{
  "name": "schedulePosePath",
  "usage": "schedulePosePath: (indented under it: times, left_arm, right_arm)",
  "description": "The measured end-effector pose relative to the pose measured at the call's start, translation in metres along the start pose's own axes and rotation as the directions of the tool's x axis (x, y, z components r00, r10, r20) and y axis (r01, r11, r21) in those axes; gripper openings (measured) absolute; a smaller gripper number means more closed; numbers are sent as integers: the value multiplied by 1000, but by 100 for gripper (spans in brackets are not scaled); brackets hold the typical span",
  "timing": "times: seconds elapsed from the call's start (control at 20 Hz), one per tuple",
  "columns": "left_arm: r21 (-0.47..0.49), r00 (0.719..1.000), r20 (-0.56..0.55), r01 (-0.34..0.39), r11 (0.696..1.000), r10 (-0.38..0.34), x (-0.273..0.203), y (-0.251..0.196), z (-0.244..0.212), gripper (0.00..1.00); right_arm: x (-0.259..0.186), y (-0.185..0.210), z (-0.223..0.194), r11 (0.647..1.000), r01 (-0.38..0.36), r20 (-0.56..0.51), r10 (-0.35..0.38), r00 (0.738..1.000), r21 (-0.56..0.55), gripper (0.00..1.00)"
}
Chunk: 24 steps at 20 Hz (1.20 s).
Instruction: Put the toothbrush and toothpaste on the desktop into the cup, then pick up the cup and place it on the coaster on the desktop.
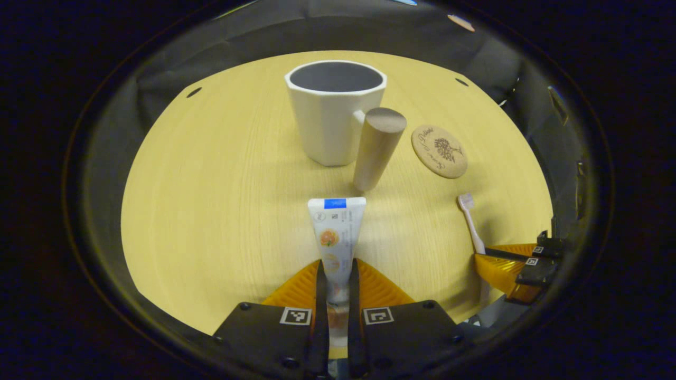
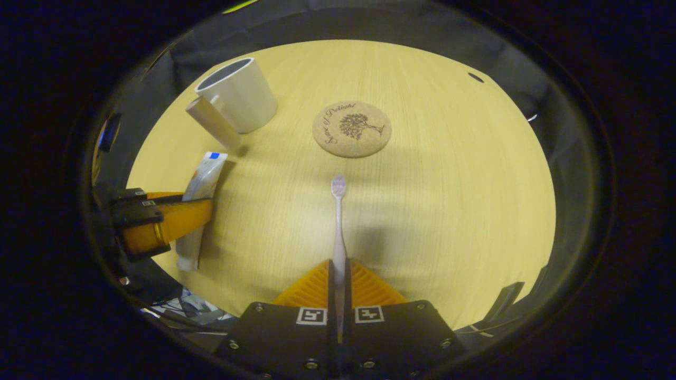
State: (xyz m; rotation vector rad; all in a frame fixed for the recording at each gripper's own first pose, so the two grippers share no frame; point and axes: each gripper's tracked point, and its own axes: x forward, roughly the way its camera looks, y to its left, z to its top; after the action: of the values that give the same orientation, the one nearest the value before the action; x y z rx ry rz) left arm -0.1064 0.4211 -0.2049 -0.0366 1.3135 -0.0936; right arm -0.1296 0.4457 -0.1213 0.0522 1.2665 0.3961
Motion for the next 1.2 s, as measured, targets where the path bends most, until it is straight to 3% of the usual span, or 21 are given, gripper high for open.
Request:
schedulePosePath:
  times: [0.3,0.55,0.9,1.2]
  left_arm:
    - [-82,996,88,14,997,-7,-15,11,7,22]
    - [-137,981,191,0,991,26,-41,29,22,21]
    - [-195,950,305,-3,981,64,-71,48,53,22]
    - [-205,890,445,-6,979,99,-99,66,96,22]
  right_arm:
    - [-17,5,13,997,-60,105,55,993,47,4]
    - [-41,7,40,986,-131,213,106,971,105,0]
    - [-73,7,88,966,-219,374,154,915,137,4]
    - [-106,11,123,963,-254,489,180,853,89,4]
